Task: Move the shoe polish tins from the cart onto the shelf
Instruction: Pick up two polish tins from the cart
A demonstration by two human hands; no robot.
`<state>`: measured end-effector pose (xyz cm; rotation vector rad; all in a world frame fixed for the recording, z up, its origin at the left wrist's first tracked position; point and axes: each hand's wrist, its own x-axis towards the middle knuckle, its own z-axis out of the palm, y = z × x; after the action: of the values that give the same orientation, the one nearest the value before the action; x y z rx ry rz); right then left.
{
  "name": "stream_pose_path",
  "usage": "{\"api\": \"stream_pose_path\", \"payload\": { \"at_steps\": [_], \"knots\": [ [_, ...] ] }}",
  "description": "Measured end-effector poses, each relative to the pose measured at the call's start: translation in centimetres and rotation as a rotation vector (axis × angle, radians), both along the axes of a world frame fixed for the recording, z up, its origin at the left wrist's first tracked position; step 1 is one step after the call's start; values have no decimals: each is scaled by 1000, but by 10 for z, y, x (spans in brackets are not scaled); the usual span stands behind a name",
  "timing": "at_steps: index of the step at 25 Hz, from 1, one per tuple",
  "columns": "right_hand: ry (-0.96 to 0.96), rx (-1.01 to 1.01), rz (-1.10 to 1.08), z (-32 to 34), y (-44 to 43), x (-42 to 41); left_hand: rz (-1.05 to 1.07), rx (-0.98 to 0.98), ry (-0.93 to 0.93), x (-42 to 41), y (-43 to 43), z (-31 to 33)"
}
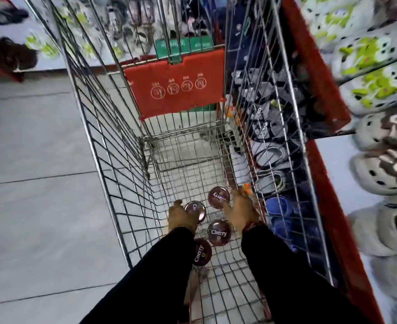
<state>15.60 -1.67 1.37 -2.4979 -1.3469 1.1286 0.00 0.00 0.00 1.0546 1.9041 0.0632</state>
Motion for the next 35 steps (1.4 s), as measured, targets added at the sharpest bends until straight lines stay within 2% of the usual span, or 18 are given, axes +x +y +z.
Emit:
{"api": "stream_pose_path", "payload": {
  "at_steps": [3,7,10,15,18,22,25,35],
  "knots": [
    [-35,-41,11,-16,11,-4,-67,-18,110,2,4,-15],
    [-54,-21,-65,-27,11,-7,-90,-32,106,2,3,-23],
    [68,67,-260,-31,6,-3,4,-46,15,1,6,-20],
    [255,65,-574,-31,-6,6,102,-27,-23,-4,4,1],
    [404,120,-708,-9,-20,4,310,-18,-143,-8,2,18],
    [664,215,-846,49,-43,-1,547,110,-434,-12,-14,80],
    [766,315,-897,103,-60,-1,609,184,-616,-16,-28,141],
    [837,718,-914,319,-153,10,451,241,-917,-1,-98,350]
  ]
}}
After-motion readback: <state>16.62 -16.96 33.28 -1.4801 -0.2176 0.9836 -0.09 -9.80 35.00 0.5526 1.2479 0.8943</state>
